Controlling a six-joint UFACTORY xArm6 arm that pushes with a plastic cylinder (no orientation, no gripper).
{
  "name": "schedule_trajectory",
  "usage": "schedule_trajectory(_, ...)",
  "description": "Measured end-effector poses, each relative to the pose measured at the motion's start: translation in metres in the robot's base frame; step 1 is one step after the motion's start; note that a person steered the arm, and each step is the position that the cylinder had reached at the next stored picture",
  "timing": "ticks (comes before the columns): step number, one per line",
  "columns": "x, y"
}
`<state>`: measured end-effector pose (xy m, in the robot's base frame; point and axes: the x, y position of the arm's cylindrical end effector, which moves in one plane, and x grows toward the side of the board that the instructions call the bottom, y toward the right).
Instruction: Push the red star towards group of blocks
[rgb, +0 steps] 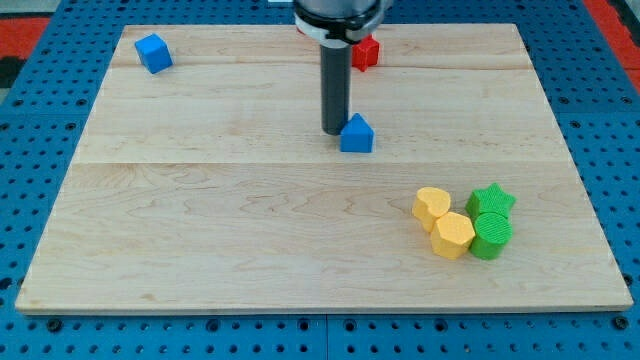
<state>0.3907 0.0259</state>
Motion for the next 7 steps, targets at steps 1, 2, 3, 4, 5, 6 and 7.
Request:
schedule_trajectory(1, 0.017, 0.028)
schedule_trajectory(2, 0.043, 0.058)
schedule_trajectory(3, 0.022, 0.065)
schedule_trajectory(4, -0.046, 0.123)
schedule_trajectory(5, -0.114, 0.175)
schedule_trajectory(6, -0.175, 0.169)
schedule_trajectory(7, -0.199, 0.122)
